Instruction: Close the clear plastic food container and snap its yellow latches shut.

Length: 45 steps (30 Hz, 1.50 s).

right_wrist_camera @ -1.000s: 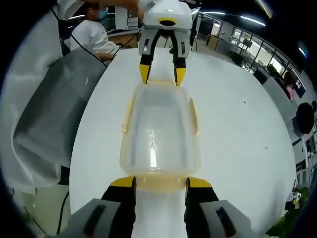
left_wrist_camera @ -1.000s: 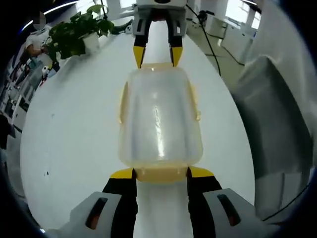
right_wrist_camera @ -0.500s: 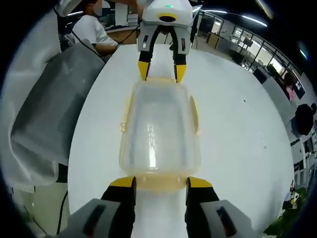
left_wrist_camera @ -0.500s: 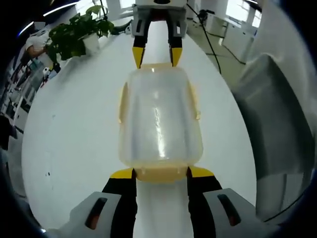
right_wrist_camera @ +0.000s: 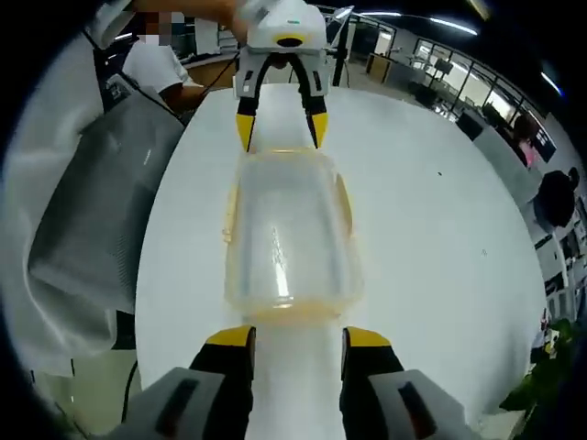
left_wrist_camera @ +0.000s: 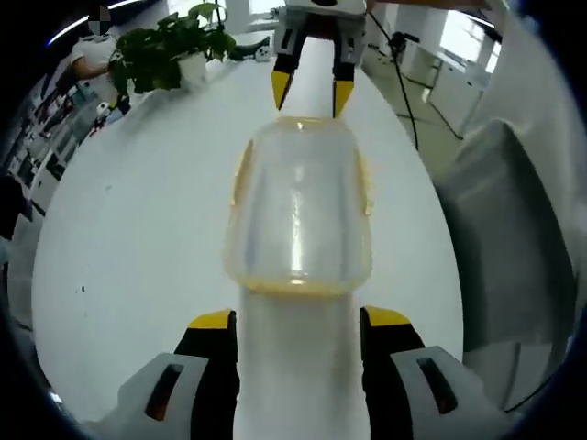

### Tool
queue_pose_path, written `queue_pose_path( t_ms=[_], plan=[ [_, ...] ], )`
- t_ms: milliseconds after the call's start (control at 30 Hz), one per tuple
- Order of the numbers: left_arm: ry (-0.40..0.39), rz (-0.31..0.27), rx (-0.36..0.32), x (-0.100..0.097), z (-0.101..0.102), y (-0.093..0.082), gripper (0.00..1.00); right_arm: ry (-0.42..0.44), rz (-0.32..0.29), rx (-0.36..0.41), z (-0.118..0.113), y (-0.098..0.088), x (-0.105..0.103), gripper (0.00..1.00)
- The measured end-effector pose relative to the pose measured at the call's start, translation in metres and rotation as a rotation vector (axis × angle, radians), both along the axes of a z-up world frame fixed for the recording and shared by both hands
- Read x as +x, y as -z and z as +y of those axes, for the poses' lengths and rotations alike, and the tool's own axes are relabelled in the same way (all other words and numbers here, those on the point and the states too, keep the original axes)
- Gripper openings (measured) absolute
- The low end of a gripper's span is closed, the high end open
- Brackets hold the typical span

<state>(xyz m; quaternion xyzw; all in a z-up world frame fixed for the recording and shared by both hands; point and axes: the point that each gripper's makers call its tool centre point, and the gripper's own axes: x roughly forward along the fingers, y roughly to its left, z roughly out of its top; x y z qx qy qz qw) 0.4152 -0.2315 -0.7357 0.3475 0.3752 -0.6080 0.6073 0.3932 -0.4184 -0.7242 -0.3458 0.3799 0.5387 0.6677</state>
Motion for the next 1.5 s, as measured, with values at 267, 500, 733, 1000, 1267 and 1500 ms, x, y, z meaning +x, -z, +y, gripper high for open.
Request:
queue_pose_path(
  t_ms=[267, 500, 733, 1000, 1267, 1500],
  plan=[
    [-0.115, 0.082, -0.069, -0.002, -0.007, -0.006, 0.49, 0.109, 0.037, 0.066, 0.012, -0.010, -0.003, 0.36],
    [-0.262, 0.148, -0.103, -0.001, -0.007, -0.005, 0.46, 0.244, 0.086, 0.119, 0.017, -0.009, 0.000, 0.33],
    [-0.500, 0.309, -0.158, 0.000, -0.015, -0.010, 0.45, 0.532, 0.223, 0.196, 0.018, -0.009, 0.008, 0.26],
    [-0.744, 0.395, -0.182, 0.006, -0.016, -0.006, 0.44, 0.752, 0.222, 0.177, 0.003, 0.003, 0.019, 0.38],
    [-0.779, 0.405, -0.188, -0.004, -0.029, 0.000, 0.42, 0.791, 0.274, 0.195, 0.015, 0.009, 0.012, 0.38],
    [-0.807, 0.352, -0.174, 0.000, -0.028, 0.001, 0.39, 0.799, 0.274, 0.192, 0.025, 0.010, 0.012, 0.32]
  ],
)
